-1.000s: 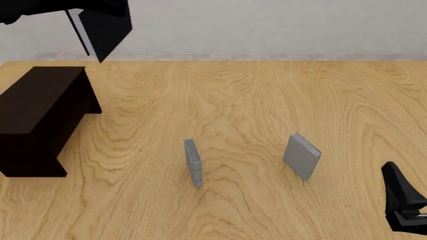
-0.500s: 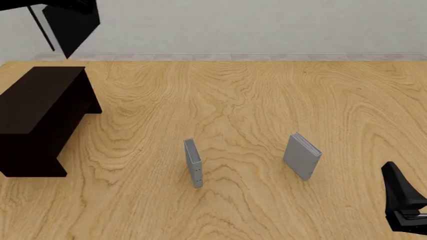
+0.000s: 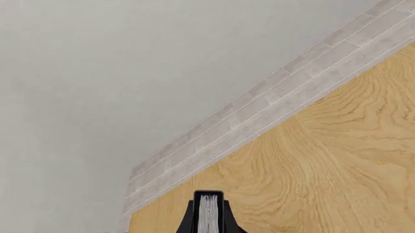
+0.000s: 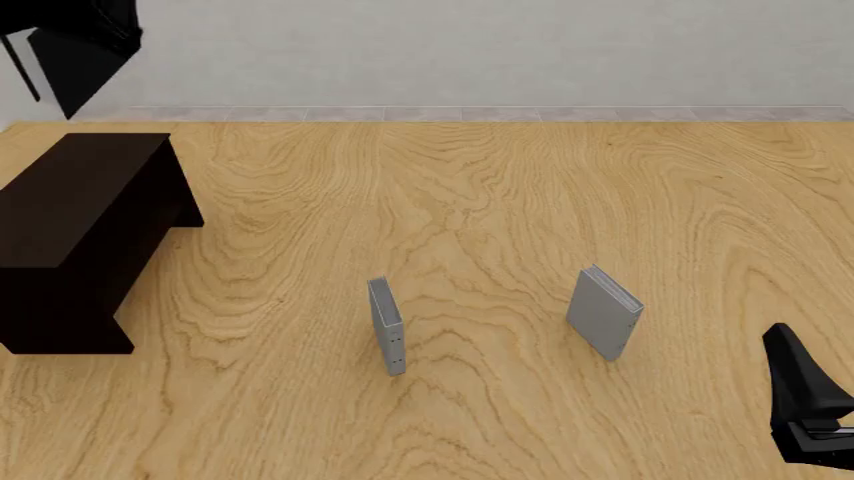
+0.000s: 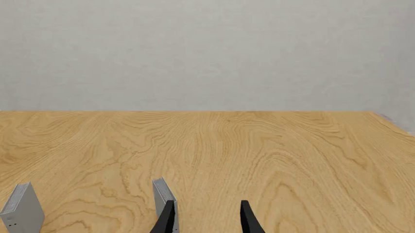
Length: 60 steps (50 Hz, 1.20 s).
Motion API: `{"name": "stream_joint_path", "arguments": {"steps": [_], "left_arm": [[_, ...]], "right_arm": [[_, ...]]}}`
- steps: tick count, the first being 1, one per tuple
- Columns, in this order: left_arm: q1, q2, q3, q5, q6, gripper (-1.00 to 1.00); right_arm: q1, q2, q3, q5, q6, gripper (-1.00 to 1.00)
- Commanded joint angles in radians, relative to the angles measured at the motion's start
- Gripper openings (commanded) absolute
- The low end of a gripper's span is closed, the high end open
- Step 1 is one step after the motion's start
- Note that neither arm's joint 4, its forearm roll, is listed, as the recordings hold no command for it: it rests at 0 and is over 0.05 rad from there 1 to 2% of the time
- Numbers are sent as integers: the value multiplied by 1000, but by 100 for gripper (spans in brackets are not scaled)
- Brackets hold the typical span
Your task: Pick up the book in the middle and place it on the cabinet shelf.
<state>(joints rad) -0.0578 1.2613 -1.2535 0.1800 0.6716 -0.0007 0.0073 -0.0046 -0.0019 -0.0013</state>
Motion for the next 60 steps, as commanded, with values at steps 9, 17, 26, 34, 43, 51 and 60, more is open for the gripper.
{"name": "stream_joint_path", "arguments": {"steps": [9,17,26,34,43,51,60], "left_arm": [[74,-47,86,-90,172,-100],[103,-54,246,-286,395,-100],[120,-40,314,-380,471,-100],[112,-20,355,-438,532,-100],[113,6,393,-515,590,-100],[112,27,424,-553,612,-100],[136,70,464,-638,695,-100]], "right_arm": [[0,0,0,0,0,100],[0,0,0,0,0,100],[0,0,0,0,0,100],[0,0,0,0,0,100],[0,0,0,0,0,100],[0,0,0,0,0,100],[0,0,0,0,0,100]]}}
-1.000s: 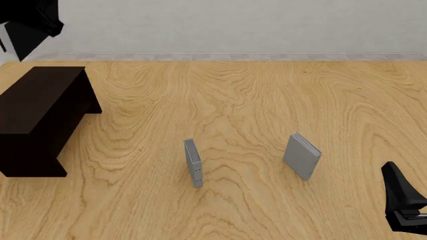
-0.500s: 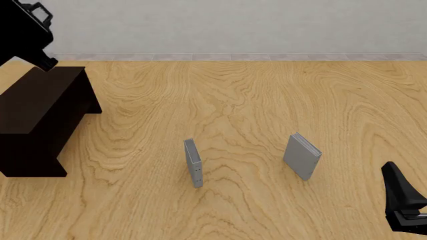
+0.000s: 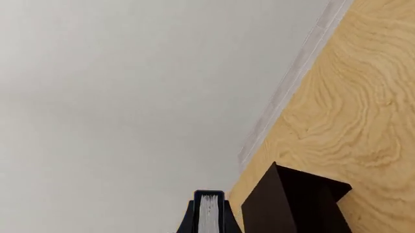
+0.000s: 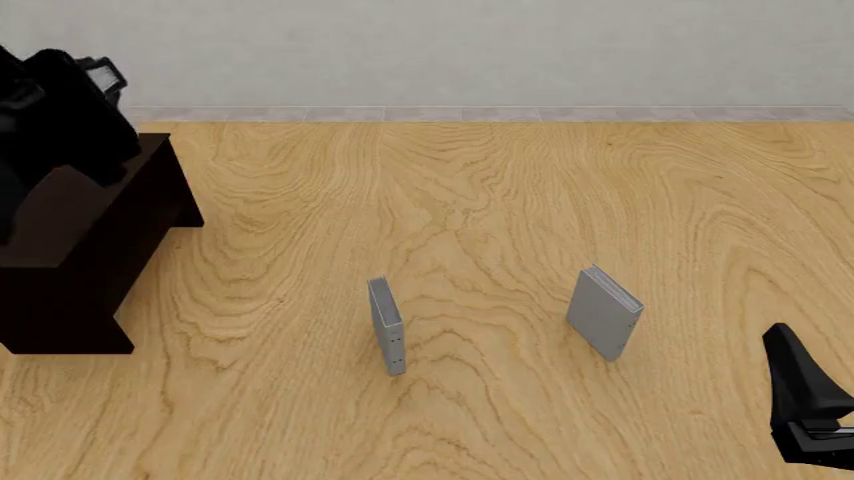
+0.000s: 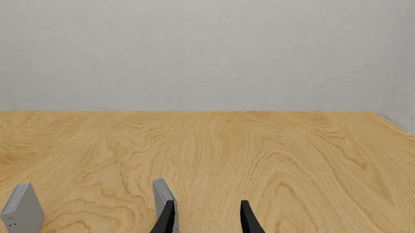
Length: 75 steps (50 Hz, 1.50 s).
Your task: Pick up the book in the middle and place it on the cabinet shelf.
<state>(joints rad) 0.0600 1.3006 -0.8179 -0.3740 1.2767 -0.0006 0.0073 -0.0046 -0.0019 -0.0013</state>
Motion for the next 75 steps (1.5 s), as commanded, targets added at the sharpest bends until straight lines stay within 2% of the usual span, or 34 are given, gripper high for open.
{"name": "stream_joint_path", "arguments": {"steps": [1,6,12,14,24,30,41,57,61,63,65,75], "left_arm": [[22,35,34,-95,99,-100],[35,52,51,-131,129,-100],[45,60,55,-134,129,-100],[49,70,66,-162,156,-100],[64,83,84,-178,158,-100],[70,91,96,-177,146,-100],[84,72,76,-101,80,-100],[97,87,98,-106,76,-100],[95,82,97,-90,57,-100],[87,63,65,-16,-13,-100],[90,66,85,-44,7,-100],[92,78,104,-63,15,-100]], "right_arm": [[0,0,0,0,0,100],[0,0,0,0,0,100],[-1,0,0,0,0,100],[-1,-1,0,0,0,100],[-3,-2,0,0,1,100],[-4,-2,0,0,1,100],[0,0,0,0,0,100],[0,0,0,0,0,100],[0,0,0,0,0,100],[0,0,0,0,0,100],[0,0,0,0,0,100],[0,0,0,0,0,100]]}}
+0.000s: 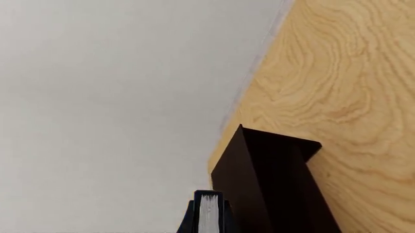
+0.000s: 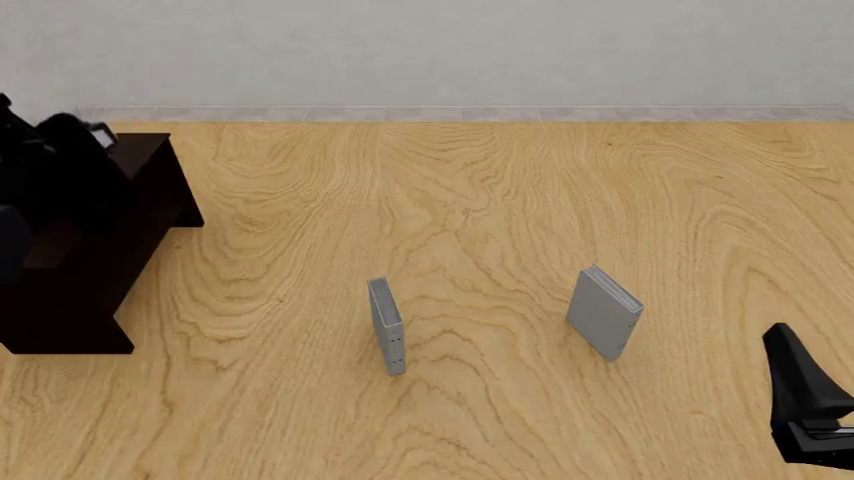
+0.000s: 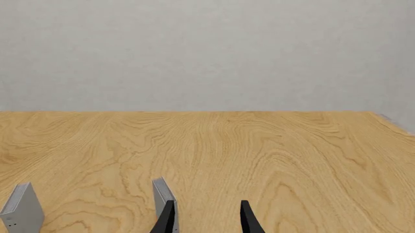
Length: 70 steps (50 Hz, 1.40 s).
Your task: Pick up the book in the middle and place it on the cabinet shelf.
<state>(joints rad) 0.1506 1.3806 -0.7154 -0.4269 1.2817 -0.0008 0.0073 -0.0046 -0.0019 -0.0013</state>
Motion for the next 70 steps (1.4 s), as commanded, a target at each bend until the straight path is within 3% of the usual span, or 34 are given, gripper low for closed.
{"name": "stream_joint_path", "arguments": {"steps": [1,44,45,70], "left_arm": [[2,-2,1,-10,10,-100],[20,34,60,-11,-12,-100],[20,33,59,-11,-11,100],[-51,-108,28,160,-83,100]], "right_arm": [[0,0,0,0,0,100],[0,0,0,0,0,100],[0,0,0,0,0,100],[0,0,0,0,0,100]]}}
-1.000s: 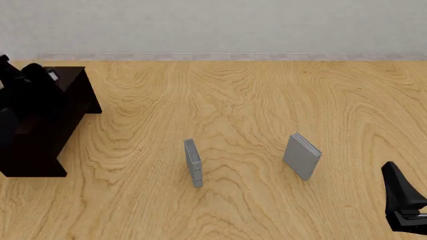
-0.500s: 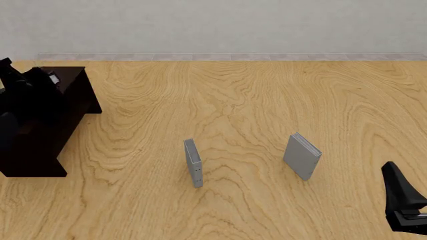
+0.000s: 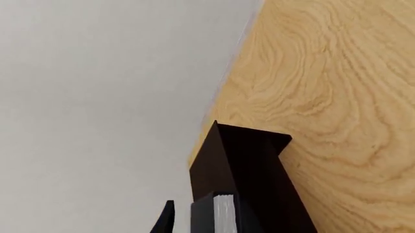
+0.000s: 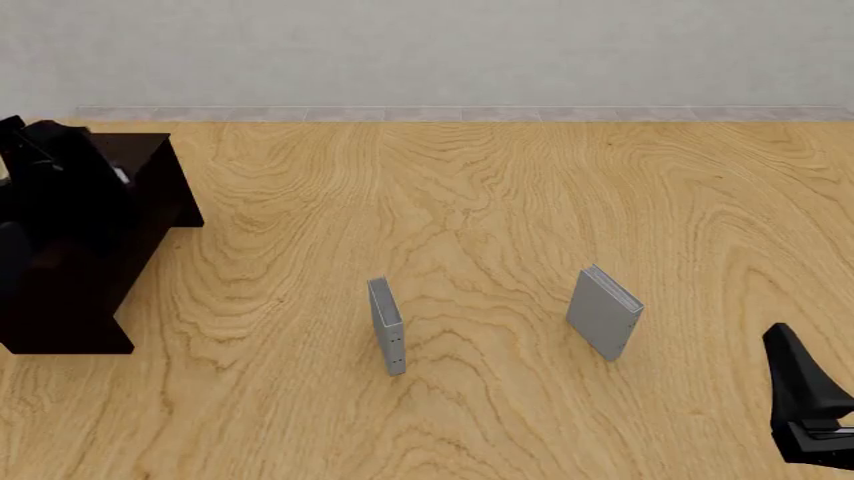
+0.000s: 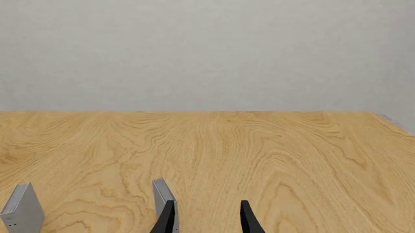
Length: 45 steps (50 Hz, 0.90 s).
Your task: Pick up the book in the middle and place it on the cabinet shelf.
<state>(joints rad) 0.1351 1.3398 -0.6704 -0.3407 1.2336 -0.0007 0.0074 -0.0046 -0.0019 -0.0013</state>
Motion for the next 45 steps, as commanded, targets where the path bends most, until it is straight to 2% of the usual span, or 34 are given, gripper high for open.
{"name": "stream_joint_path", "arguments": {"steps": [1,3,24,37,43,45], "left_arm": [[-35,-68,-17,74,-35,100],[-50,-85,-36,112,-70,100],[-118,-199,-72,217,-140,100],[-182,-298,-111,286,-269,100],[-195,-330,-135,317,-343,100],[-210,-350,-157,336,-389,100]], "right_arm": [[0,0,0,0,0,100],[0,0,0,0,0,100],[0,0,0,0,0,100],[0,0,0,0,0,100],[0,0,0,0,0,100],[0,0,0,0,0,100]]}}
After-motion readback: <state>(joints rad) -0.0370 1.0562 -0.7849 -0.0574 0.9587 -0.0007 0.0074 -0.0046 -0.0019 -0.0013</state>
